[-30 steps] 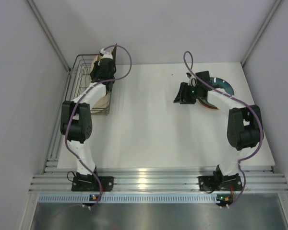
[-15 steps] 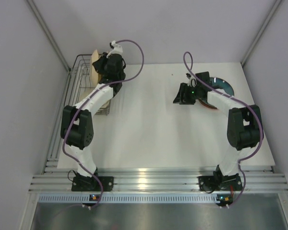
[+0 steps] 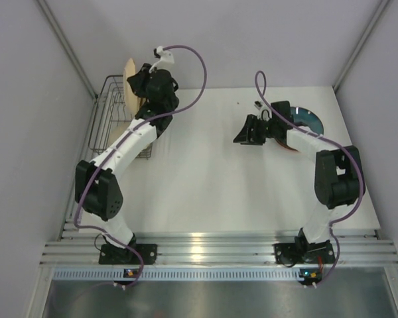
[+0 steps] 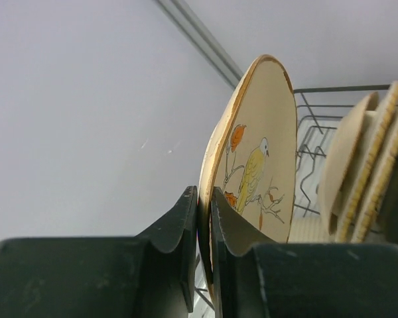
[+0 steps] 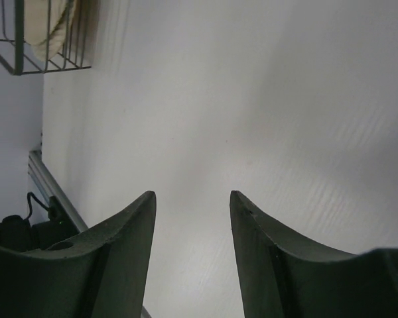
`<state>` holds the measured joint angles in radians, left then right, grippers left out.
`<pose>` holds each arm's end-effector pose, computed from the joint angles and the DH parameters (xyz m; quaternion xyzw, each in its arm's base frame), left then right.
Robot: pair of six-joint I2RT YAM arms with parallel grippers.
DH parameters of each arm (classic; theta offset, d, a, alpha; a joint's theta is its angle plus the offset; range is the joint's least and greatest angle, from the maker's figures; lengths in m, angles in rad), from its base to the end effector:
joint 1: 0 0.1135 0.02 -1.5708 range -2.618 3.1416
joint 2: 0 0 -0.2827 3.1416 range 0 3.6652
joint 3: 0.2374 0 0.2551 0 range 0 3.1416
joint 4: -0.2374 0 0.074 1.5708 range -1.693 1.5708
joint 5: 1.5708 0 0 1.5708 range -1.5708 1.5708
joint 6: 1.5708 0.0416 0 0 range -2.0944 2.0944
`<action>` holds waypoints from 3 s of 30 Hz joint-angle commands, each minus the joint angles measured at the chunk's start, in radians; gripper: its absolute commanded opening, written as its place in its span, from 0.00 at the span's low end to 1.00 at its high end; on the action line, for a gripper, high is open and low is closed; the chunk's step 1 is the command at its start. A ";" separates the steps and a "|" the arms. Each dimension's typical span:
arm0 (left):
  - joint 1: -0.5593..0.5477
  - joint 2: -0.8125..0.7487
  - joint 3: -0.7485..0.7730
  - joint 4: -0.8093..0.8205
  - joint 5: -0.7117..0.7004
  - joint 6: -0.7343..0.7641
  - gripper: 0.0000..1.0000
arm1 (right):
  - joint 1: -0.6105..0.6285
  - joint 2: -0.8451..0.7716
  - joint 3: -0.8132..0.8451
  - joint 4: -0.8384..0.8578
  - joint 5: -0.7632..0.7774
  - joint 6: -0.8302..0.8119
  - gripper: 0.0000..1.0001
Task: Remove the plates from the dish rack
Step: Grab a plate with the left arm, then pass the plate from the left arm to the right
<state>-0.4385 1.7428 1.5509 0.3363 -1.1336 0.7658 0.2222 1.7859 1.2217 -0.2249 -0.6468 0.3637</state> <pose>0.3907 -0.1416 0.4168 -0.0220 0.6849 0.4505 0.5723 0.3822 0.1120 0.2317 -0.0588 0.8830 0.3856 0.2610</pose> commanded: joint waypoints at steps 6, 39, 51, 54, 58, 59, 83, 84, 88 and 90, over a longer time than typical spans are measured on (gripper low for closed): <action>-0.048 -0.238 0.192 -0.528 0.345 -0.584 0.00 | -0.012 -0.109 -0.062 0.245 -0.237 0.124 0.49; 0.069 -0.342 -0.291 -0.238 1.477 -1.275 0.00 | -0.049 -0.112 -0.215 0.512 -0.439 0.270 0.63; 0.070 -0.324 -0.354 -0.166 1.529 -1.333 0.00 | -0.014 -0.089 -0.235 0.649 -0.502 0.343 0.61; 0.070 -0.319 -0.377 -0.117 1.552 -1.356 0.00 | 0.000 -0.079 -0.241 0.703 -0.516 0.399 0.53; 0.069 -0.302 -0.396 -0.060 1.580 -1.410 0.00 | 0.006 -0.069 -0.240 0.734 -0.521 0.419 0.41; 0.069 -0.296 -0.403 -0.051 1.583 -1.418 0.00 | 0.009 -0.068 -0.238 0.736 -0.522 0.423 0.38; 0.069 -0.364 -0.376 -0.332 1.063 -1.202 0.99 | -0.211 -0.091 -0.271 0.699 -0.280 0.540 0.00; 0.069 -0.371 -0.376 -0.361 1.040 -1.182 0.99 | -0.251 -0.095 -0.286 0.699 -0.257 0.550 0.00; 0.070 -0.396 -0.379 -0.385 0.988 -1.149 0.99 | -0.380 -0.125 -0.307 0.596 -0.120 0.578 0.00; 0.072 -0.402 -0.383 -0.385 0.974 -1.143 0.99 | -0.437 -0.129 -0.315 0.576 -0.073 0.580 0.00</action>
<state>-0.3691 1.3827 1.1446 -0.0399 -0.0795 -0.4221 -0.1555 1.7386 0.8955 0.3138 -0.7933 0.9062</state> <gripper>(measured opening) 0.985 0.087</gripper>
